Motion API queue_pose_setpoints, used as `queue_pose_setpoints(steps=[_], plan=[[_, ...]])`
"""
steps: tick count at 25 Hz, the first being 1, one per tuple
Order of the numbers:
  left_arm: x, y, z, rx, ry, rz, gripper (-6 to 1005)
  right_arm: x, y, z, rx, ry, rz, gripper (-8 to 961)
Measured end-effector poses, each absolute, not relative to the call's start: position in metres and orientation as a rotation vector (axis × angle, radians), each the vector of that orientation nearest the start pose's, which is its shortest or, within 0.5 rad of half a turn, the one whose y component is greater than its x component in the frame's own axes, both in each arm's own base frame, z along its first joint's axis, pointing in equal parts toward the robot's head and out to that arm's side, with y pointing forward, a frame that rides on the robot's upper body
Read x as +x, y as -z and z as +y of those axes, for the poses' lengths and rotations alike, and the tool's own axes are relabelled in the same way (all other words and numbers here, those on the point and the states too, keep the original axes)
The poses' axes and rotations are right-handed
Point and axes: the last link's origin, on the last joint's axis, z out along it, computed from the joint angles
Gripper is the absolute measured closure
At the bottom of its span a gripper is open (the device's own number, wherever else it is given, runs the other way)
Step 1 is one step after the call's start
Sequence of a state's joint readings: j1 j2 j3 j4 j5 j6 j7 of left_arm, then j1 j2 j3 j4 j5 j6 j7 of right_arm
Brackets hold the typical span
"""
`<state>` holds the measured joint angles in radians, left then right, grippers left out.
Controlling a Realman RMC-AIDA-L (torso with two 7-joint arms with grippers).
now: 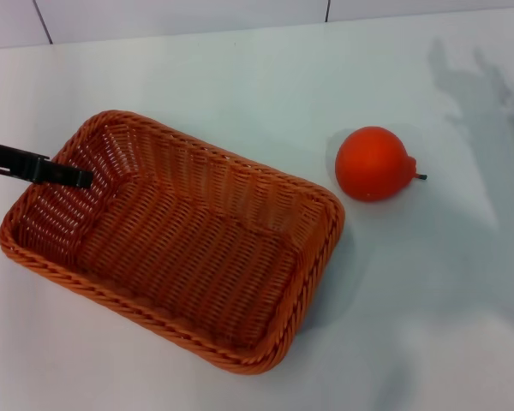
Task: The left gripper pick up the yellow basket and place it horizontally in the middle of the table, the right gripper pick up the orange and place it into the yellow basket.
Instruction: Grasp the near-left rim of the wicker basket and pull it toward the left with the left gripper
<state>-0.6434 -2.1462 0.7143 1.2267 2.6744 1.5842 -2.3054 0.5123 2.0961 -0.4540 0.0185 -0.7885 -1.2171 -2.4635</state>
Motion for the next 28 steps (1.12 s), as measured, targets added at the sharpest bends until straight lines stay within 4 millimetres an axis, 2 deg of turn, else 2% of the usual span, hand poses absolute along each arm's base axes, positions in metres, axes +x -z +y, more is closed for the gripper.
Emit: queue_pose_setpoints(steps=[7, 19, 22, 28], plan=[[-0.249, -0.044, 0.376, -2.346, -0.189, -1.287, 128, 0.349, -0.017, 0.339, -1.004, 1.438, -1.342, 278], [-0.241, -0.042, 0.378, -2.369, -0.205, -1.272, 226, 0.353, -0.017, 0.340, -1.036, 1.457, -1.313, 279], [-0.240, -0.041, 0.379, -2.375, -0.205, -1.271, 420, 0.354, -0.018, 0.340, -1.040, 1.460, -1.308, 279], [-0.239, -0.040, 0.379, -2.378, -0.211, -1.270, 693, 0.354, -0.018, 0.340, -1.041, 1.461, -1.305, 279]])
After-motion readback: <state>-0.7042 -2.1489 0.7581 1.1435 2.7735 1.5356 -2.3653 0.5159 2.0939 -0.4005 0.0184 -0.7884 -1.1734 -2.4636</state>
